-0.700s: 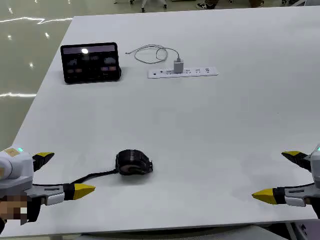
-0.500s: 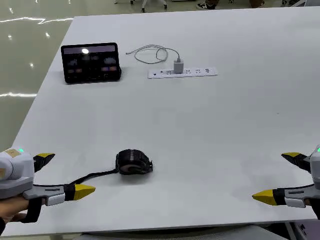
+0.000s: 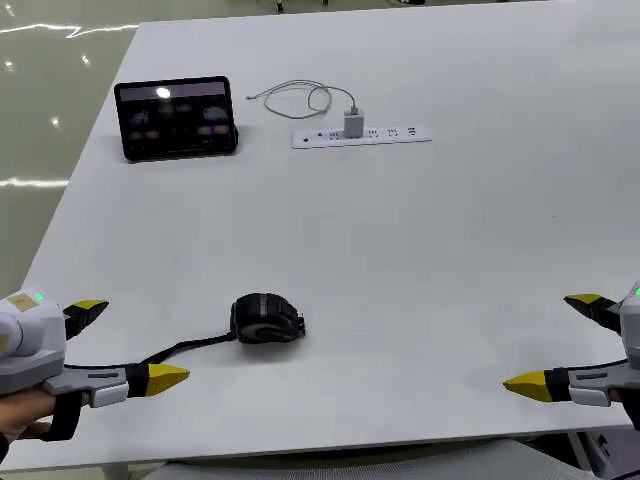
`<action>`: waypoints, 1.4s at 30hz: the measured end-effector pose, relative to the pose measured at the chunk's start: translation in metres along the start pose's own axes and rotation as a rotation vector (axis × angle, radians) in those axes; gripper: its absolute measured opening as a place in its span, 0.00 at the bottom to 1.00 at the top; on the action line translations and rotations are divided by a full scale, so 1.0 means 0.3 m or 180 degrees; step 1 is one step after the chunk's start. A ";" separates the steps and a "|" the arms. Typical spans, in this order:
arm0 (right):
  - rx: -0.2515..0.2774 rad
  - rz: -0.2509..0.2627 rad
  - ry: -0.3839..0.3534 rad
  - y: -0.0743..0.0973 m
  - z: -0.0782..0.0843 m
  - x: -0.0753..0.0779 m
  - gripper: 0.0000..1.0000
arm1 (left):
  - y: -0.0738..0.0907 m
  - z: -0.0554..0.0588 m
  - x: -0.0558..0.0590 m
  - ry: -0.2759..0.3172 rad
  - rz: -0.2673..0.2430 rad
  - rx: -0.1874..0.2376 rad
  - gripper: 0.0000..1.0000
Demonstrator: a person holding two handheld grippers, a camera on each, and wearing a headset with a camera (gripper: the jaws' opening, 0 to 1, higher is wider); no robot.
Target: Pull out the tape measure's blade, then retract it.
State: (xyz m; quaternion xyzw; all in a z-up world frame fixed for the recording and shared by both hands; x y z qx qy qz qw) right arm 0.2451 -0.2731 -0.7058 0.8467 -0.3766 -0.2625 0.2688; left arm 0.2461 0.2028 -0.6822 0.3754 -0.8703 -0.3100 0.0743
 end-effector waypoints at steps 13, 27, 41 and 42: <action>-0.0024 -0.0174 0.0099 -0.029 -0.027 -0.012 1.00 | -0.051 -0.053 0.005 -0.0196 0.0185 -0.0018 1.00; -0.0007 -0.0218 0.0291 -0.067 -0.078 -0.024 1.00 | -0.114 -0.089 0.034 -0.0528 0.0552 -0.0155 0.99; -0.0106 -0.0249 0.0437 -0.126 -0.124 -0.032 1.00 | -0.204 -0.122 0.044 -0.0908 0.0827 -0.0377 0.98; -0.0104 -0.0259 0.0445 -0.131 -0.130 -0.034 1.00 | -0.212 -0.124 0.046 -0.0930 0.0853 -0.0392 0.98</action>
Point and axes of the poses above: the centre of the closed fingertips' face, and the gripper's own axes: y roughly backward along the fingers, x roughly to its right, z roughly out of its underside, the point moved 2 cm from there along y, roughly backward along the fingers, and after that the axes turned 14 degrees about -y, right-handed, at the moved point
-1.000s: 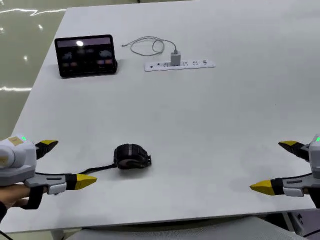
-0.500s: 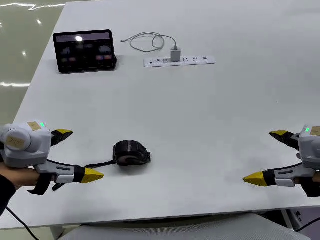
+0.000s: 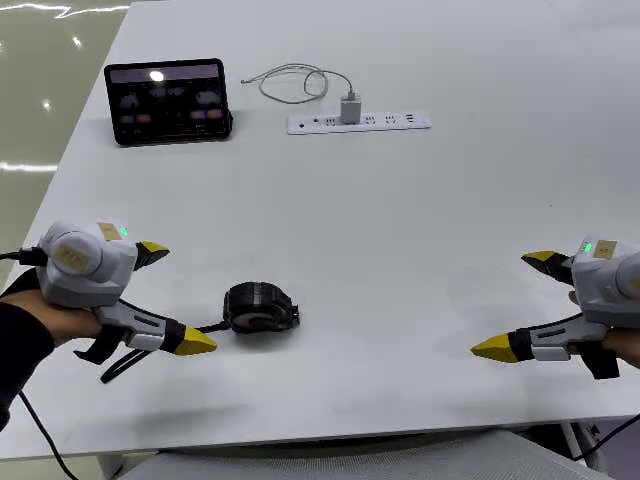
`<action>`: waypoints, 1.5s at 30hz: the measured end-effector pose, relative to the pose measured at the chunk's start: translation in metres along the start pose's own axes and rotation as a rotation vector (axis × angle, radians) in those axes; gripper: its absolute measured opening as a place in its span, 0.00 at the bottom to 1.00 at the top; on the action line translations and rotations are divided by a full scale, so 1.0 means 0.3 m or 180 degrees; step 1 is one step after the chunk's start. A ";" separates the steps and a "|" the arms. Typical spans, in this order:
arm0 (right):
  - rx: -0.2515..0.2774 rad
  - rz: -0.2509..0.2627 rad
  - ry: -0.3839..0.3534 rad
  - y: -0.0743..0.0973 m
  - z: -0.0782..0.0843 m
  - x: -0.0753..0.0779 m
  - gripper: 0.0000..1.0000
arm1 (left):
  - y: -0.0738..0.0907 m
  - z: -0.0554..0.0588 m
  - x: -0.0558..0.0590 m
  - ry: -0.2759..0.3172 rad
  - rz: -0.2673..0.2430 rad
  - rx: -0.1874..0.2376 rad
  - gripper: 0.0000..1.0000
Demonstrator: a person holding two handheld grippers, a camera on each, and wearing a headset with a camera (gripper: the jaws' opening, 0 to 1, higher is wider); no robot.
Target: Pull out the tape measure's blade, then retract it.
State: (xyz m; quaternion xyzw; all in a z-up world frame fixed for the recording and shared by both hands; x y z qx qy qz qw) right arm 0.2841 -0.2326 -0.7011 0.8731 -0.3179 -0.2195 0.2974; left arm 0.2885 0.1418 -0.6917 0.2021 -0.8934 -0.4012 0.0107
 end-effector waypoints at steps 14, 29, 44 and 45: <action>-0.0023 -0.0216 0.0189 -0.093 -0.053 -0.043 1.00 | -0.112 -0.047 0.021 -0.0373 0.0370 -0.0202 0.87; 0.0108 -0.0608 0.0527 -0.209 -0.121 -0.133 0.98 | -0.201 -0.062 0.047 -0.0756 0.0651 -0.0366 0.68; 0.0065 -0.1048 0.0801 -0.343 -0.159 -0.270 0.79 | -0.271 -0.060 0.080 -0.1165 0.0878 -0.0547 0.33; 0.0052 -0.1079 0.0814 -0.354 -0.164 -0.282 0.78 | -0.268 -0.060 0.081 -0.1174 0.0901 -0.0549 0.33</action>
Point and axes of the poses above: the centre of the closed fingertips' face, and the gripper's own axes: y roughly backward along the fingers, x roughly to its right, z roughly out of its underside, the point moved 2 cm from there along y, roughly backward along the fingers, and after that the axes turned 14 degrees about -y, right-handed, at the moved point
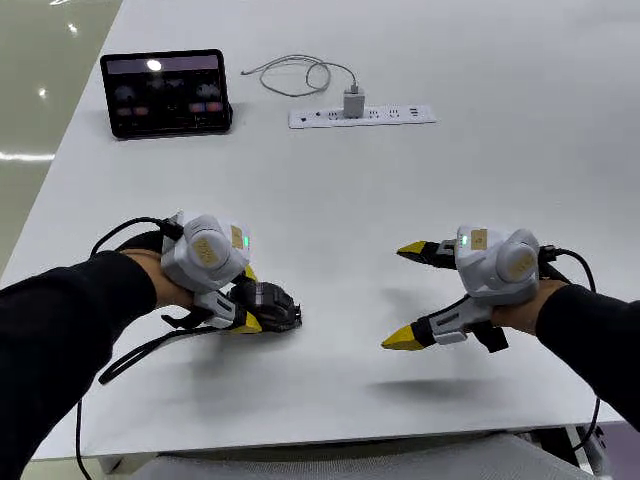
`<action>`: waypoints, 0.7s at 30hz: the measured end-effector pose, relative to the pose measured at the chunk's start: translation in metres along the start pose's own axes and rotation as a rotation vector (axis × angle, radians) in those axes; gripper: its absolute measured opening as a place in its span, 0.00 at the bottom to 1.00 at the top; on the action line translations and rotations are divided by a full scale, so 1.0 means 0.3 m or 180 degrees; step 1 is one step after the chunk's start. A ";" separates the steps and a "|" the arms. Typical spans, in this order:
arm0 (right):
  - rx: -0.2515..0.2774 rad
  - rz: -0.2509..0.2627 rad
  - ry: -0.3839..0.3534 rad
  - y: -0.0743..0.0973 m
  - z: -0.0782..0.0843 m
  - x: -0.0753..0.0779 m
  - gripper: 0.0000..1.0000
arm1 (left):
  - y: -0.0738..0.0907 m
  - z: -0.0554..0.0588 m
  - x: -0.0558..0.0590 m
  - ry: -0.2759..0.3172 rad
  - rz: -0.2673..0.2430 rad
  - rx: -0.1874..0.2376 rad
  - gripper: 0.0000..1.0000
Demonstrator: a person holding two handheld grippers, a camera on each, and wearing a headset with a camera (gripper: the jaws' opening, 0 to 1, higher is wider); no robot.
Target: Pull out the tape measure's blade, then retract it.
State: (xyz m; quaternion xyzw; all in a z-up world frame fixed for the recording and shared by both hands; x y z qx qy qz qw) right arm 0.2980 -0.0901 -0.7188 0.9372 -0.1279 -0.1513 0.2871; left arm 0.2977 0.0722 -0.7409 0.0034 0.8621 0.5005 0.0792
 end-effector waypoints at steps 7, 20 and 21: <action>-0.0079 -0.0112 0.0054 -0.064 -0.025 -0.024 0.71 | 0.006 0.003 0.000 -0.0059 0.0030 0.0024 0.32; -0.0172 -0.0228 0.0162 -0.247 -0.070 -0.046 0.52 | 0.006 0.006 0.006 0.0011 0.0028 -0.0014 0.32; -0.0197 -0.0249 0.0215 -0.264 -0.073 -0.051 0.51 | 0.006 0.007 0.007 0.0018 0.0035 -0.0027 0.32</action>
Point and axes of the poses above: the centre of the closed fingertips' face, and the gripper's own axes: y roughly backward along the fingers, x roughly to its right, z roughly out of its underside, the point moved 2 cm from there along y, roughly backward along the fingers, and after that the axes turned 14 degrees about -y, right-handed, at the moved point
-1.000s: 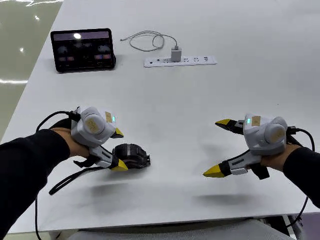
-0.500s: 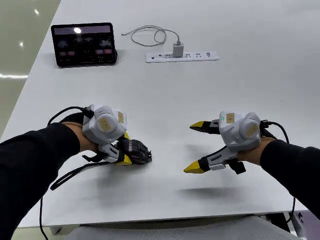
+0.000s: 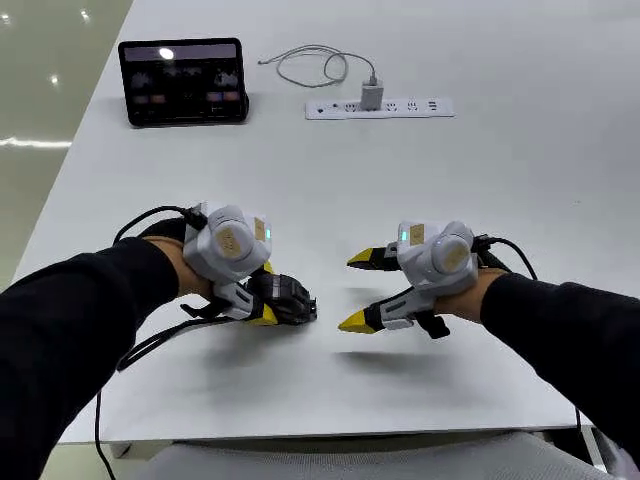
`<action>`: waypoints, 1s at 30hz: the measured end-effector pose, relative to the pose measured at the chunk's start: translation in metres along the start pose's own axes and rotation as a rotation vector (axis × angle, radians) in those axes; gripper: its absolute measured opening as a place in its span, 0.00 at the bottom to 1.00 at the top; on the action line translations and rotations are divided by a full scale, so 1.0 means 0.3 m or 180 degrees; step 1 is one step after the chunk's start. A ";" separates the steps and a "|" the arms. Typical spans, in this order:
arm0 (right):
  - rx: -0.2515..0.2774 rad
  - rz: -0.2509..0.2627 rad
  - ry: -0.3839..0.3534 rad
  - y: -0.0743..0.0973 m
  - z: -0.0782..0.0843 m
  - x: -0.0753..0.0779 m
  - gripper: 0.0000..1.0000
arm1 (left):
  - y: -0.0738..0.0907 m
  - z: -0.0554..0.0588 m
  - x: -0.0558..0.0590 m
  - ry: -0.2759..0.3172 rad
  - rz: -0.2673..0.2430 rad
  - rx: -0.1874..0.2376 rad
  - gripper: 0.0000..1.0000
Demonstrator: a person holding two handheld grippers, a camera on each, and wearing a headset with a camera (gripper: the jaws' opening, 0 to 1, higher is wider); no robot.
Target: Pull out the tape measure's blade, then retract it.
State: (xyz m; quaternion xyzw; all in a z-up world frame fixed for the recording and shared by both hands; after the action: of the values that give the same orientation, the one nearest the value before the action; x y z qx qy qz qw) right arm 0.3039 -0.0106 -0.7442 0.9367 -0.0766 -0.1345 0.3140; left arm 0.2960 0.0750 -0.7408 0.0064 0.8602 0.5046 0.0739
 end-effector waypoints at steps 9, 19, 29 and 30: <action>-0.0186 -0.0103 0.0158 -0.074 -0.005 -0.013 0.38 | -0.007 0.007 -0.003 -0.0036 0.0078 0.0001 0.32; -0.0346 -0.0143 0.0199 -0.118 0.023 -0.030 0.21 | -0.008 0.009 -0.004 -0.0001 0.0079 0.0036 0.32; -0.0403 -0.0167 0.0335 -0.138 0.020 -0.032 0.11 | -0.010 0.007 -0.003 0.0012 0.0050 0.0034 0.32; -0.0406 -0.0178 0.0311 -0.139 0.020 -0.032 0.10 | -0.010 0.007 -0.004 0.0016 0.0050 0.0034 0.32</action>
State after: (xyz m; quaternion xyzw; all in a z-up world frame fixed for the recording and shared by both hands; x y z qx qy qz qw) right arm 0.2954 0.0210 -0.7721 0.9220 -0.0263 -0.1019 0.3725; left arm 0.2975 0.0752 -0.7443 0.0123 0.8629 0.5006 0.0677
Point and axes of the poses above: the centre of the closed fingertips' face, and the gripper's own axes: y roughly backward along the fingers, x roughly to its right, z roughly out of its underside, the point moved 2 cm from there along y, roughly backward along the fingers, and after that the axes turned 14 degrees about -y, right-handed, at the moved point
